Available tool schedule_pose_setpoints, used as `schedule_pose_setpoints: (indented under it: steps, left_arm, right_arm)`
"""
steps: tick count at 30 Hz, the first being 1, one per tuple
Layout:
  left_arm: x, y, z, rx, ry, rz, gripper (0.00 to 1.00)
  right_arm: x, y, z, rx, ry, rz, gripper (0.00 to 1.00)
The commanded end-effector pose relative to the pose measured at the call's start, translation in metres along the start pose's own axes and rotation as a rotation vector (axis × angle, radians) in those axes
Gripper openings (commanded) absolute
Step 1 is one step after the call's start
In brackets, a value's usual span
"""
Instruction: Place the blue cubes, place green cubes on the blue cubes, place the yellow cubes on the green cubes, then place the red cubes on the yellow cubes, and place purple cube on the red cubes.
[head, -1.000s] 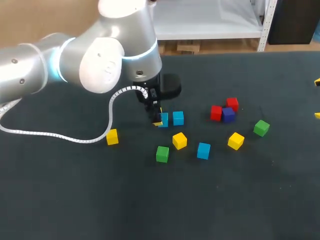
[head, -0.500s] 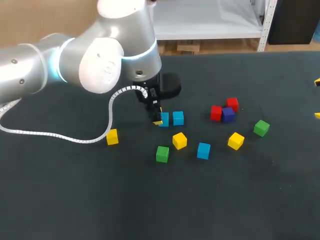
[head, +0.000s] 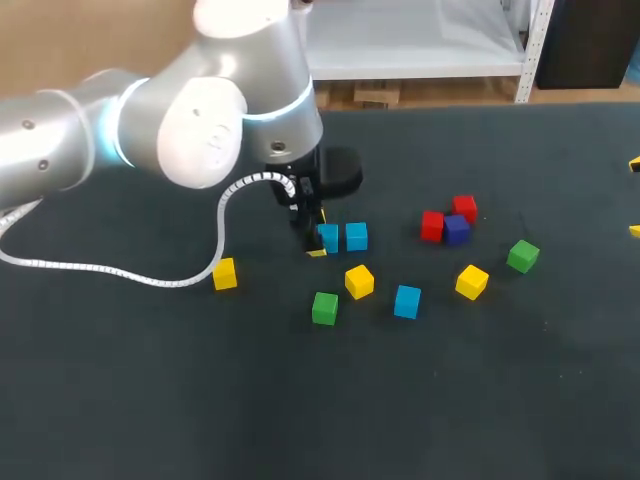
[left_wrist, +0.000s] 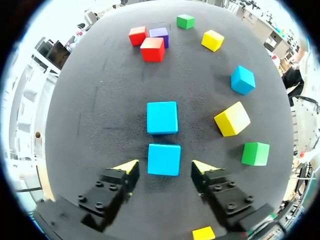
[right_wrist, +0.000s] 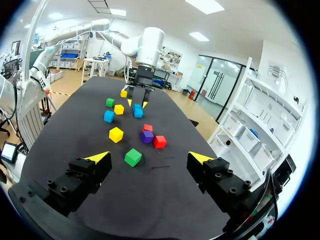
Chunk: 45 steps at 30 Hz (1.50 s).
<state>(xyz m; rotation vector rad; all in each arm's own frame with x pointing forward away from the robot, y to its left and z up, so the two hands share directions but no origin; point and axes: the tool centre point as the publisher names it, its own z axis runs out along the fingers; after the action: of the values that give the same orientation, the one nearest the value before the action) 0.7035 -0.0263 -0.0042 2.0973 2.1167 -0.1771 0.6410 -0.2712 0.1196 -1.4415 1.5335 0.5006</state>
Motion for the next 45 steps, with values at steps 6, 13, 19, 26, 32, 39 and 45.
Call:
schedule_pose_setpoints:
  steps: [6, 13, 19, 26, 32, 39, 45]
  left_arm:
    - [0.015, -0.032, -0.02, -0.026, -0.109, -0.043, 1.0]
    - [0.045, -0.047, -0.056, -0.046, -0.231, -0.081, 1.0]
    - [0.066, -0.048, -0.085, -0.021, -0.316, 0.013, 1.0]
    - [0.106, -0.049, -0.106, 0.005, -0.429, 0.074, 1.0]
    - [0.128, -0.043, -0.12, 0.023, -0.435, 0.11, 1.0]
    - [0.144, -0.036, -0.131, -0.006, -0.449, 0.095, 1.0]
    - [0.148, -0.032, -0.139, -0.001, -0.434, 0.099, 1.0]
  right_arm:
    - [0.0, 0.001, 0.0, 0.002, 0.0, -0.001, 1.0]
    - [0.0, 0.001, 0.0, 0.002, 0.0, -0.001, 1.0]
    - [0.0, 0.001, 0.0, 0.002, 0.0, -0.001, 1.0]
    - [0.0, 0.001, 0.0, 0.002, 0.0, -0.001, 1.0]
    - [0.0, 0.001, 0.0, 0.002, 0.0, -0.001, 1.0]
    - [0.0, 0.001, 0.0, 0.002, 0.0, -0.001, 1.0]
    - [0.0, 0.001, 0.0, 0.002, 0.0, -0.001, 1.0]
